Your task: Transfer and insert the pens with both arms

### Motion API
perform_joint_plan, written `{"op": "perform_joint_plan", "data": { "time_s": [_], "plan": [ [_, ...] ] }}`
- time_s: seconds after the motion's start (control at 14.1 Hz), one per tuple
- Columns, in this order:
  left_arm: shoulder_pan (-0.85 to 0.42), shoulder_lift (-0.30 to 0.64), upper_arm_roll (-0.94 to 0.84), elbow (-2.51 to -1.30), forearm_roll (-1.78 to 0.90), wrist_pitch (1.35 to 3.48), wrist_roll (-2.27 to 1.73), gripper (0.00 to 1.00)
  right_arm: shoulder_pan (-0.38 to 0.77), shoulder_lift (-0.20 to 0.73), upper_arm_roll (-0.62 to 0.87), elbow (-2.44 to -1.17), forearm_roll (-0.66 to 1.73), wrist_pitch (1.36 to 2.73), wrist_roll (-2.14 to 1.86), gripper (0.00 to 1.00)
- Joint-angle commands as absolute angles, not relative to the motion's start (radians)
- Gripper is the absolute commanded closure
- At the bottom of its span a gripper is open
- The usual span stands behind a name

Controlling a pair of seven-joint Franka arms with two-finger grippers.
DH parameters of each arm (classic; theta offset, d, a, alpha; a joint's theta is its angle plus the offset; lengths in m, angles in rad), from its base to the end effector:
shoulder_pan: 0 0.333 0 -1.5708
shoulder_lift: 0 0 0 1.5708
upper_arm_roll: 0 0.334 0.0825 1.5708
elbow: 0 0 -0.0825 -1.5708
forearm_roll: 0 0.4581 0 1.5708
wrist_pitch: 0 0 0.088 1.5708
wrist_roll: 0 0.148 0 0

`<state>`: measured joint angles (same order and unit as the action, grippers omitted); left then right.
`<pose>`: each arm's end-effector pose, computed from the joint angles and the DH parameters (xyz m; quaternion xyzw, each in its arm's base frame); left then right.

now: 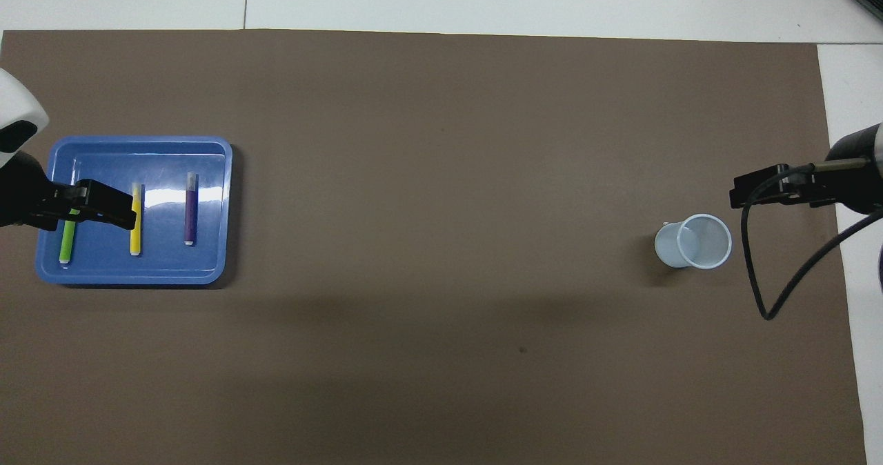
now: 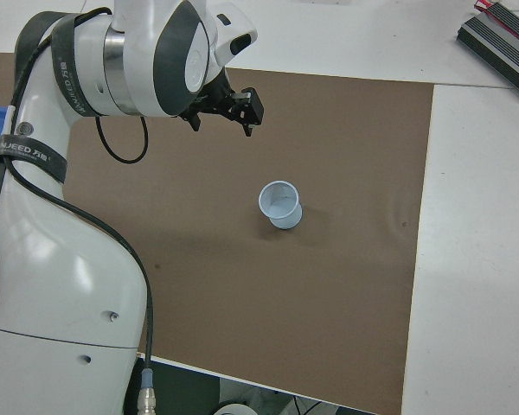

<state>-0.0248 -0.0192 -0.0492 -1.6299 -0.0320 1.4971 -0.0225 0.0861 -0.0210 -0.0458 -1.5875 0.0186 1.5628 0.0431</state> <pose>0.6057 -0.0501 0.5757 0.9979 -0.0259 -0.0575 0.0128 0.6201 0.0275 0.6048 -0.9999 0.0013 0.0023 0.0097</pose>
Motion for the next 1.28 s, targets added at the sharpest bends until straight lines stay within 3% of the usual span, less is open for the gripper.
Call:
{"op": "perform_joint_plan", "data": {
  "time_s": [0.0, 1.21],
  "plan": [
    [-0.040, -0.028, -0.040, -1.623, -0.034, 1.480, -0.050, 0.00, 0.083, -0.015, -0.040, -1.575, 0.021, 1.555, 0.044, 0.00],
    [-0.028, -0.031, -0.040, -1.632, -0.051, 1.542, -0.077, 0.00, 0.081, -0.018, -0.029, -1.578, 0.021, 1.559, 0.044, 0.00]
  ]
}}
